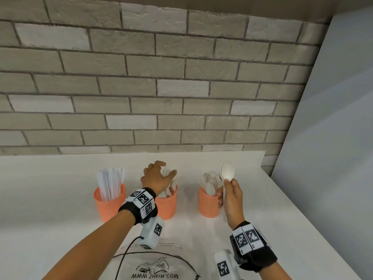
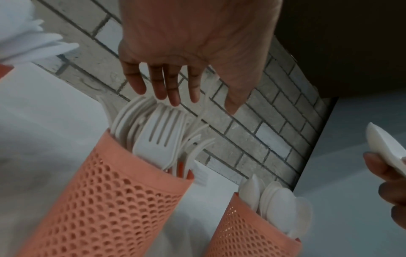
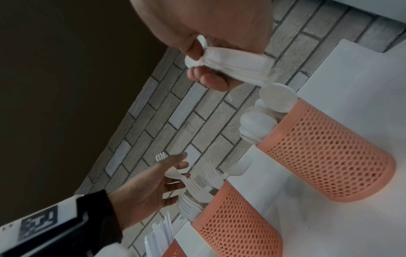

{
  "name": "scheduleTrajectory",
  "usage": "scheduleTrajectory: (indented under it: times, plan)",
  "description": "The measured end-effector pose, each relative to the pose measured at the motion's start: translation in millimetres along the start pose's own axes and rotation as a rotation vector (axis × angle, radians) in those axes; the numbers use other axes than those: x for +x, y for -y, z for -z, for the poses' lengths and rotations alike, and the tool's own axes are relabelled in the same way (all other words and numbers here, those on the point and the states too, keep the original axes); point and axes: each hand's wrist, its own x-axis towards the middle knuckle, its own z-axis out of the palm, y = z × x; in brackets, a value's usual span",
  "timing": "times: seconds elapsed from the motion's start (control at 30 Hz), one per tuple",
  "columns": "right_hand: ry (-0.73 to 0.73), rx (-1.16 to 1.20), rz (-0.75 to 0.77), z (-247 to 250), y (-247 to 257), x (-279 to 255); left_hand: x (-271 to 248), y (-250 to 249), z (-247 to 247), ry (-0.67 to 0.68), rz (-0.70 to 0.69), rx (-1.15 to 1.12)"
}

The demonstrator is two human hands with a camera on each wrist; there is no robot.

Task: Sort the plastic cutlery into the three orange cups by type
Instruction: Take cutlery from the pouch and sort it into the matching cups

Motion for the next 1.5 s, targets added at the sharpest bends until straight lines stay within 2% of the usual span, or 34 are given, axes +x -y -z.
scheduleTrajectory:
  times: [0.07, 0.17, 0.27, 0.4, 0.53, 0.63, 0.7, 0.8, 0.9, 1.0, 1.17, 1.3, 1.43, 1.5]
  plan:
    - [0.001, -0.002, -0.003, -1, -1, 0, 4, -6, 4, -0.077, -0.034, -0.068]
    - [0.004, -0.001, -0.003, -2, -1, 0, 12, -15, 8, -0.132, -0.18, 0.022]
    - [0.001, -0.004, -0.002, 0, -1, 1, 16, -21, 9, -0.06, -0.325, 0.311]
    - [-0.008, -0.003, 0.002, 5, -3, 3, 17, -15, -2, 0.116, -0.316, 0.532]
    - [-0.026, -0.016, 0.002, 9, -4, 6, 19, -6, -15, 0.225, -0.27, 0.494]
    - [-0.038, -0.017, 0.009, 11, -3, 7, 27, -20, -11, 0.129, -0.323, 0.43]
    - [-0.042, -0.014, 0.013, 12, -2, 8, 38, -38, -7, 0.126, -0.404, 0.355]
    - [-0.051, 0.001, 0.011, 13, 0, 8, 54, -66, -12, 0.325, -0.417, 0.401]
    - [-0.063, 0.013, 0.015, 17, 2, 6, 62, -82, -28, 0.565, -0.336, 0.591]
    - [-0.074, 0.011, 0.011, 25, 3, 2, 70, -73, -57, 0.706, -0.257, 0.735]
    - [-0.1, 0.008, -0.017, 36, -3, -1, 109, -41, -102, 0.706, -0.226, 0.897]
    - [-0.095, 0.036, -0.075, 34, -4, -1, 75, -59, -70, 0.671, -0.241, 0.872]
    - [-0.092, 0.081, -0.101, 26, -1, -3, 69, -69, -42, 0.458, -0.274, 0.684]
    - [-0.085, 0.112, -0.106, 21, 3, -4, 66, -74, -20, 0.35, -0.337, 0.539]
